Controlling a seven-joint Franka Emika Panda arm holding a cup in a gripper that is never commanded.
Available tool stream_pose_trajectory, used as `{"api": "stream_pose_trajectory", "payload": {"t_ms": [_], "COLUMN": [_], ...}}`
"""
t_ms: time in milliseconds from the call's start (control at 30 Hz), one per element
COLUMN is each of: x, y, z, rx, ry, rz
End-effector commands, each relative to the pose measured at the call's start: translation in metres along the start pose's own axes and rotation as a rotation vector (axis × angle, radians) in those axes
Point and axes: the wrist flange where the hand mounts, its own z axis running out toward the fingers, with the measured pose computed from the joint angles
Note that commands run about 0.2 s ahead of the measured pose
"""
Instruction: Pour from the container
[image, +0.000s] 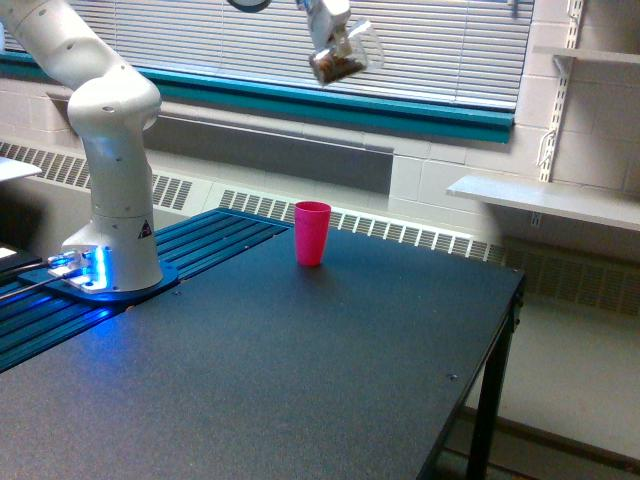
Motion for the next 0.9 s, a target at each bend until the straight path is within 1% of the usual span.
{"api": "stream_pose_trajectory", "payload": {"t_ms": [33, 400, 700, 900], "x": [-0.025, -0.051, -0.072, -0.089], "y": [-0.005, -0.003, -0.001, -0.001], "z": [0.001, 0.008, 0.017, 0.025], "rx": [-0.007, -0.032, -0.037, -0.035], "ry": [-0.035, -0.074, -0.106, -0.143], "rz": [0.043, 0.128, 0.189, 0.228]}}
